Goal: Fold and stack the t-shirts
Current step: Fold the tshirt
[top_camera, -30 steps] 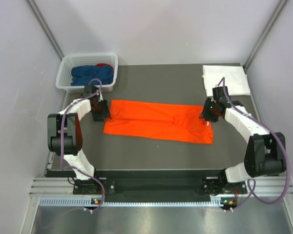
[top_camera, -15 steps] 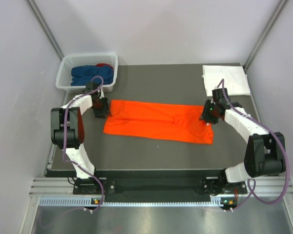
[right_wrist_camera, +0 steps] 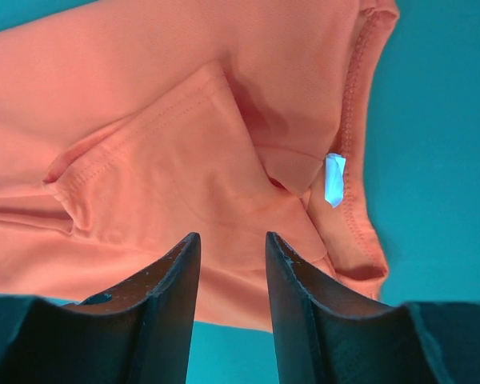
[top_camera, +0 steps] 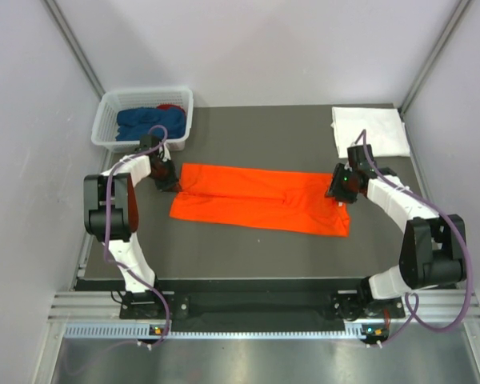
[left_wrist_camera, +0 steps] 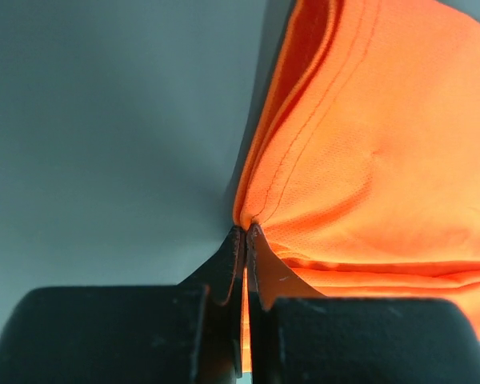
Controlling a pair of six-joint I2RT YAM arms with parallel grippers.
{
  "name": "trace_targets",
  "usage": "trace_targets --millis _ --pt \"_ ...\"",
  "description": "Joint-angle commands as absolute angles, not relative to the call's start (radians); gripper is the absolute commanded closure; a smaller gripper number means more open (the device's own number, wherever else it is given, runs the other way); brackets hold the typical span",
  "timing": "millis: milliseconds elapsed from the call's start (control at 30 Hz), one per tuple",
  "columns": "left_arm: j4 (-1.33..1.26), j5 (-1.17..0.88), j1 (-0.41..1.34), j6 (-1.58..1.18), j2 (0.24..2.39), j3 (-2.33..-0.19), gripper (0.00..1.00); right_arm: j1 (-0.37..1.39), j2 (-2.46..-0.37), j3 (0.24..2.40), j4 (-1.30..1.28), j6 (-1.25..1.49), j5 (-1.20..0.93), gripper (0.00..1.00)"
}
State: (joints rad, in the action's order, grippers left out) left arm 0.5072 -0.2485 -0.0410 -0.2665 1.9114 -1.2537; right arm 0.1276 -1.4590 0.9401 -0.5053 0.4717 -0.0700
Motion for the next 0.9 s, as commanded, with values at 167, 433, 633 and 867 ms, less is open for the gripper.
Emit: trace_targets --millis 167,433,633,867 --pt "0.639 0.039 -0.04 -0.344 1.939 -1.193 1.0 0.118 -1.43 0.943 -0.466 0.459 -0.112 0.61" --pt "0.718 0.162 -0.054 -0.373 1.881 -1.094 1.0 0.118 -1.489 0.939 -0.46 0.485 -0.115 0.64" --pt "0.75 0.212 -0.104 -0.408 1.772 -1.03 1.0 0.129 -1.509 0.953 -0.528 0.57 -0.094 0.64" --pt "0.772 0.204 -0.179 -0.436 1.738 -0.95 1.0 0.133 -1.485 0.888 -0.446 0.675 -0.169 0.56"
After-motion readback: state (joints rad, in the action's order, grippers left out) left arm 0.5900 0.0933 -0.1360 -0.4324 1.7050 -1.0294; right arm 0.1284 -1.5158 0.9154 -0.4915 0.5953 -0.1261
